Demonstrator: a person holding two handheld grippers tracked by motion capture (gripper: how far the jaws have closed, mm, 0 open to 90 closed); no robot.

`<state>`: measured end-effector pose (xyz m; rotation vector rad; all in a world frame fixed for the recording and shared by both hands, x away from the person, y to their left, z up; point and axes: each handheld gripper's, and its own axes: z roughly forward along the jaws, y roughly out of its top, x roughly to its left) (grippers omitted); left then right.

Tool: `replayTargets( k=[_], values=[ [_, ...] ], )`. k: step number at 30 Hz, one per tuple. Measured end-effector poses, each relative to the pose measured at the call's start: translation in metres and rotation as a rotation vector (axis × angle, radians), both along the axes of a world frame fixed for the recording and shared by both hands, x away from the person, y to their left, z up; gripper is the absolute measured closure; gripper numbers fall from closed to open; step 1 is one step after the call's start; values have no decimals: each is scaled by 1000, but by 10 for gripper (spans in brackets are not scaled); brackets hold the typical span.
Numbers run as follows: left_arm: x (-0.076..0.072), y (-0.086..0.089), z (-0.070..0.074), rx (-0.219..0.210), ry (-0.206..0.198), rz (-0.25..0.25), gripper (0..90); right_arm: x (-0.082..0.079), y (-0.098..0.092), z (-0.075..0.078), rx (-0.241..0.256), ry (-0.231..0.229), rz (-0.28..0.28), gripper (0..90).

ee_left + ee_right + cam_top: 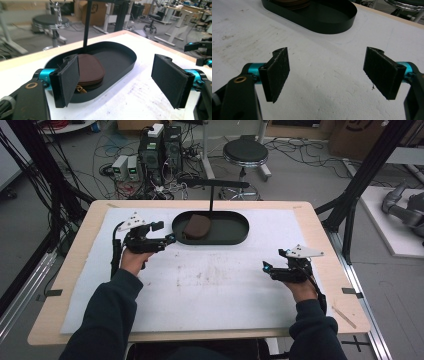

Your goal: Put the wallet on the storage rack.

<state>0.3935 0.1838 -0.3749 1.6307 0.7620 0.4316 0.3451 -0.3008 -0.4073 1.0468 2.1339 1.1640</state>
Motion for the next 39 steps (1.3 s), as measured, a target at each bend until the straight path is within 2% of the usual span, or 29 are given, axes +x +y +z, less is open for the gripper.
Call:
replayTargets(
  k=[1, 2, 3, 8, 10, 15, 21, 26, 39],
  values=[
    [0, 0, 0, 0, 0, 0, 226, 0, 0, 0, 0, 0, 0, 215],
    [-10, 4, -3, 27, -20, 8, 226, -1, 1, 0, -3, 3, -1, 215],
    [-14, 6, -4, 32, -26, 10, 226, -1, 1, 0, -4, 2, -2, 215],
    [-30, 14, -14, 80, -24, 15, 226, -1, 1, 0, -13, 0, 0, 215],
    [-35, 17, -19, 92, -19, 26, 226, -2, 2, 0, -7, 2, -7, 215],
    [-45, 24, -26, 91, -15, 45, 226, -2, 2, 1, -7, 0, -5, 215],
    [-53, 29, -31, 126, -19, 65, 225, -3, 2, 0, -12, -1, -6, 215],
    [-57, 34, -41, 129, 4, 85, 223, -3, 2, 0, -14, -2, -6, 215],
    [-59, 39, -42, 120, -7, 100, 223, -4, 1, 0, -20, -7, -15, 216]
  ],
)
